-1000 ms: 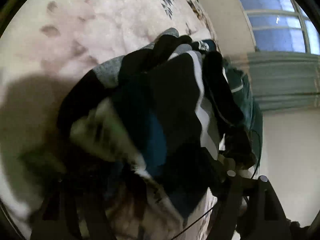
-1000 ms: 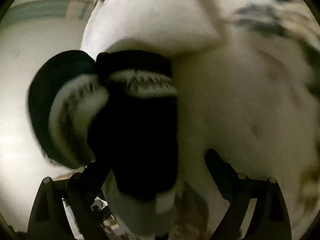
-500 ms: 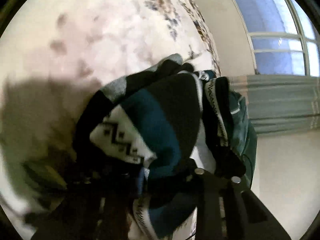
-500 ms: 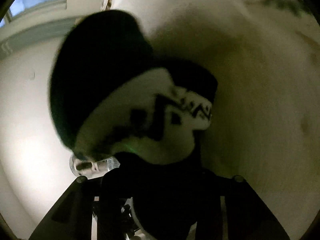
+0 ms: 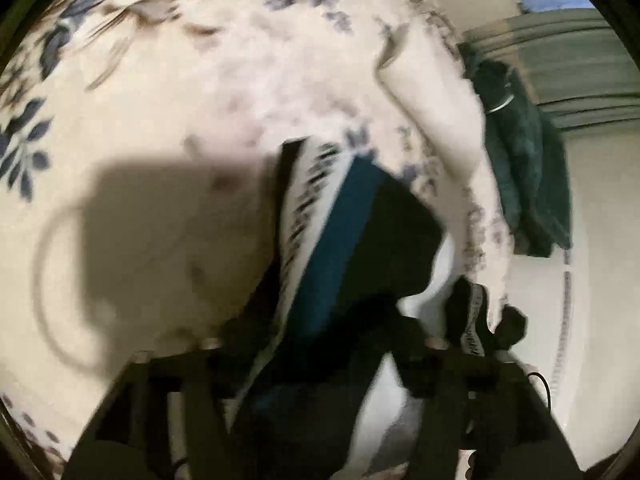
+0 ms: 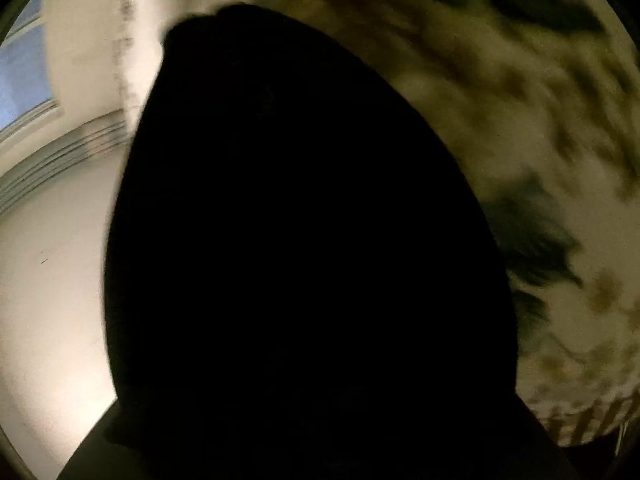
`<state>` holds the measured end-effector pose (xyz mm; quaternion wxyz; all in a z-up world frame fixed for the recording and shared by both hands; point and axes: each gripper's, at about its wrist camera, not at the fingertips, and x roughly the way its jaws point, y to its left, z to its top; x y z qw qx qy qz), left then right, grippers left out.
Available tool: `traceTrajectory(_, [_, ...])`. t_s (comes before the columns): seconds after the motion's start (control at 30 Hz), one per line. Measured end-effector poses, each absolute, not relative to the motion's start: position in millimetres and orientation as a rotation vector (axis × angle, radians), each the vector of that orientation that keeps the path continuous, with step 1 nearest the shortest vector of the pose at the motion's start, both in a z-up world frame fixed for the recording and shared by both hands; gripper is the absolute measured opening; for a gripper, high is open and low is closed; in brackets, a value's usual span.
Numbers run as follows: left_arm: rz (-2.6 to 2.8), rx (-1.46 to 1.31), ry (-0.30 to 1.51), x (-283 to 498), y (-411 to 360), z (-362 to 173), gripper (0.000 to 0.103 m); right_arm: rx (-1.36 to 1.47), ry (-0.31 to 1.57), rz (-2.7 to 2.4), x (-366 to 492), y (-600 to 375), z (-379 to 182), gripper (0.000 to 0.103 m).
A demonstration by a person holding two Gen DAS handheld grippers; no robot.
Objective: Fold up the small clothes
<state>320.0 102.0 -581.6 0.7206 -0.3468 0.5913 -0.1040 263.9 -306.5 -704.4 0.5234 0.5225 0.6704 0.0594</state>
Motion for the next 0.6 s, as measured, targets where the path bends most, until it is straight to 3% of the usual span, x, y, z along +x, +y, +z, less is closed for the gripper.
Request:
traceTrajectory(0.17, [-0.055, -0.745, 1.244, 279, 125, -563, 0.061, 1.196, 1.689, 0.159, 251, -343, -695, 0.062])
traceTrajectory(0.27, [0.105, -0.629, 1.23, 238, 136, -554, 0.066, 1.152, 1.737, 0.106, 236, -369, -677, 0.062])
traceTrajectory(0.4, [0.247, -0.453, 1.338, 193, 131, -590, 0.068, 1.027, 1.699, 0.076, 253, -393, -638, 0.062])
traceTrajectory(0.5, [0.28, -0.479, 1.323, 178, 131, -610, 0.07, 0.86, 1.605, 0.14, 307, -399, -621, 0.072])
traceTrajectory(0.6, [0.264, -0.526, 1.308, 182, 132, -620, 0.095, 0.705, 1.539, 0.228, 377, -376, -632, 0.072])
